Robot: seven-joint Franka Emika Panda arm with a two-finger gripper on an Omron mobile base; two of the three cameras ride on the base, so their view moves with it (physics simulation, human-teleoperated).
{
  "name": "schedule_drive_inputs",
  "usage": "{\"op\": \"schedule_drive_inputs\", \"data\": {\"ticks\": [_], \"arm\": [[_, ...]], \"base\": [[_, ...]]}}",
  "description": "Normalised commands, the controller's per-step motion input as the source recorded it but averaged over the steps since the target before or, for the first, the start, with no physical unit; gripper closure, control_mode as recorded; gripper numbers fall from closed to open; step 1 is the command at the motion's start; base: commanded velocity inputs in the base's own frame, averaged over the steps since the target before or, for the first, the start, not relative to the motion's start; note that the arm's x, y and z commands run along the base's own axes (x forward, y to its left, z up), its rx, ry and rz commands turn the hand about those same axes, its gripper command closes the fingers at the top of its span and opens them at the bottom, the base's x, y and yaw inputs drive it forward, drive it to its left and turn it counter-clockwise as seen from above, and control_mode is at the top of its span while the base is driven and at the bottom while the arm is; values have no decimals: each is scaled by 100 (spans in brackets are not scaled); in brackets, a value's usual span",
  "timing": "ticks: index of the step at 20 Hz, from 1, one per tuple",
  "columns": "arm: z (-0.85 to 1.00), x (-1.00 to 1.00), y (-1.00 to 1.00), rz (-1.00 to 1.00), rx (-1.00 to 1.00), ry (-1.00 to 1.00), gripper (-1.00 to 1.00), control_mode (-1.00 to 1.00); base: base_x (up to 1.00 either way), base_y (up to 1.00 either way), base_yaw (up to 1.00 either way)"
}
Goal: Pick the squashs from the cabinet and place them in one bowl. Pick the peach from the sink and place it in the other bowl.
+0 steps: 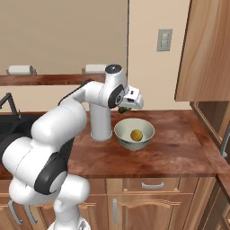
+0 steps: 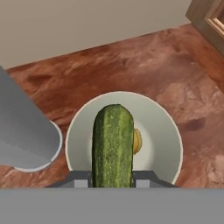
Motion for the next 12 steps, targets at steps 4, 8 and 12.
{"op": "schedule_drive_inputs", "data": {"ticks": [4,8,12], "arm": [[-50,-5,0,0,0,0,100,-100],[-51,0,0,0,0,0,100,-100],[-49,0,0,0,0,0,100,-100]], "base": [[0,0,0],[0,0,0],[0,0,0]]}}
